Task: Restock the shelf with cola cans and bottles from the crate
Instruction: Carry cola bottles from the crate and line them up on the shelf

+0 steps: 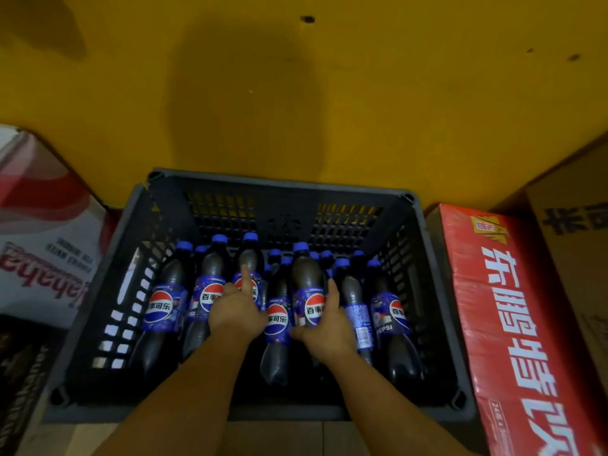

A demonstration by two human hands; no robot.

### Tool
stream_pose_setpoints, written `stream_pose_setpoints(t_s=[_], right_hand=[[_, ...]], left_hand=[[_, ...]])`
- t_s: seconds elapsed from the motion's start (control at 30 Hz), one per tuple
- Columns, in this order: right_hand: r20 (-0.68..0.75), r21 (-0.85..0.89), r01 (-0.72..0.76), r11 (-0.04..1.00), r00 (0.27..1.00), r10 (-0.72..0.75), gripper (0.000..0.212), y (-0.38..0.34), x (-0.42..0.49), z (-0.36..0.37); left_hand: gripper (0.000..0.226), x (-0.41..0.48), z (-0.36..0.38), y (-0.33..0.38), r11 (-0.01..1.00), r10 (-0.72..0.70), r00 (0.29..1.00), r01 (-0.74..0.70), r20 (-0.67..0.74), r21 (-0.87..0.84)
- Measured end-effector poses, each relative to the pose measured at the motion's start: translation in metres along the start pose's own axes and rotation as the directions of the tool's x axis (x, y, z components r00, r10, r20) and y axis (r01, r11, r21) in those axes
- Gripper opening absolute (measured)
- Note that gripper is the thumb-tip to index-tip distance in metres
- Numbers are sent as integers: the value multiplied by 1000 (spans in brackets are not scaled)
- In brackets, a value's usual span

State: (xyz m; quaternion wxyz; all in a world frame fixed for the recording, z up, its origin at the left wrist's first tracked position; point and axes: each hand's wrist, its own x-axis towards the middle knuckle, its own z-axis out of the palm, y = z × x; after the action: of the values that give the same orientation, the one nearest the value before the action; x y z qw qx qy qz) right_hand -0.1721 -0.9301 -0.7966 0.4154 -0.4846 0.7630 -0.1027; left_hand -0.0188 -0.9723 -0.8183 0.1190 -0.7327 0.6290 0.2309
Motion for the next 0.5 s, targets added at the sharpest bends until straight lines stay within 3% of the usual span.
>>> stream_pose_setpoints(t_s=[0.1, 0.27, 0.4, 0.5], right_hand=[[-76, -24, 16, 1000, 997, -18, 112, -3, 7, -5], [-52, -150, -4, 989, 999, -4, 105, -9, 8, 0], [-21, -220, -18, 975, 1000, 14, 106, -12, 2, 7], [-21, -224, 20, 974, 999, -25, 104, -11, 2, 8]], left_hand=[[93, 2, 6, 1, 1000, 1, 1000, -1, -24, -3], [87, 7, 19, 14, 991, -67, 997, 64, 24, 120], [96, 5, 18, 24, 968, -207, 971, 220, 116, -117], [103, 8, 18, 10, 954, -153, 985, 169, 83, -247]])
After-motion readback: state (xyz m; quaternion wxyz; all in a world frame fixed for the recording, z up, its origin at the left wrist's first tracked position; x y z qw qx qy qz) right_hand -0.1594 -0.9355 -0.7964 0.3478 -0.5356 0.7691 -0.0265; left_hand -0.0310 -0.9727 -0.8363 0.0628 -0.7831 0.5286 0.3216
